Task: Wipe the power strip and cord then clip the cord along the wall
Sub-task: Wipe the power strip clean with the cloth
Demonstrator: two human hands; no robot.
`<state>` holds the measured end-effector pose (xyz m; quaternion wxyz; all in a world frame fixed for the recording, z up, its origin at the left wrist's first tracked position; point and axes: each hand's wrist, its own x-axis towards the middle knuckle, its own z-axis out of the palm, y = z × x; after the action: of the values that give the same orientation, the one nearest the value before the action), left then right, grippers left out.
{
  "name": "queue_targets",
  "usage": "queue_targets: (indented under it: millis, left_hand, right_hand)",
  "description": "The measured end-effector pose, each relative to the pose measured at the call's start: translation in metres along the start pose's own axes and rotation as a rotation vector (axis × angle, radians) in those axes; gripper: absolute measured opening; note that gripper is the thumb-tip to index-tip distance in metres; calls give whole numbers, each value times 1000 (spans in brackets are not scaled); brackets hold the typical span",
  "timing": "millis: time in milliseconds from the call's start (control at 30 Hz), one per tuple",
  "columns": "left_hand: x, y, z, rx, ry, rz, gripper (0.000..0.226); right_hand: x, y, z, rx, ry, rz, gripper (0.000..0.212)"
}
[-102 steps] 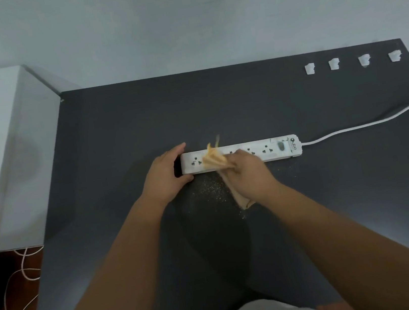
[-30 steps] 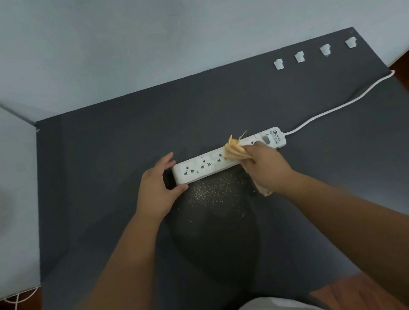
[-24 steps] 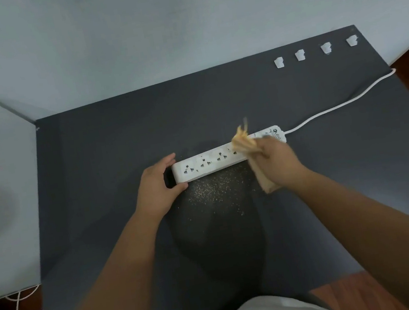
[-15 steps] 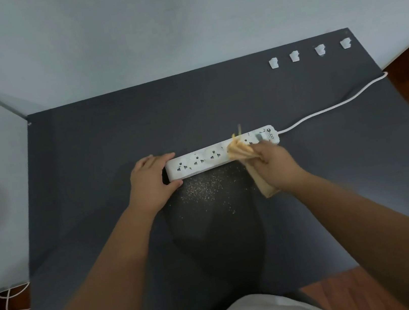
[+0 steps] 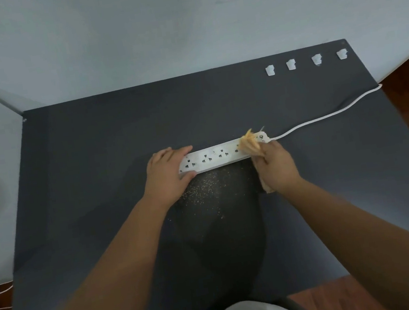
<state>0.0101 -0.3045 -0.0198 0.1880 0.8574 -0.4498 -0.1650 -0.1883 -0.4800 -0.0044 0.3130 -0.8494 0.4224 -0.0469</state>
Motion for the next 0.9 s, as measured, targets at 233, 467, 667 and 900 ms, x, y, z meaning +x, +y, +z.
queue_targets:
  millis: [233, 467, 667, 900]
  left_hand:
    - [6, 10, 11, 21, 3, 22, 61]
    - [5, 15, 10, 11, 12, 16, 59]
    - [6, 17, 9, -4, 32, 8, 59]
    - [6, 16, 10, -114, 50, -36, 63]
  right_hand:
    - [8, 8, -16, 45, 139, 138, 22]
    - [4, 15, -16, -32, 59, -10, 22]
    - [3, 20, -20, -9, -16, -79, 18]
    - [33, 7, -17, -91, 40, 17, 22]
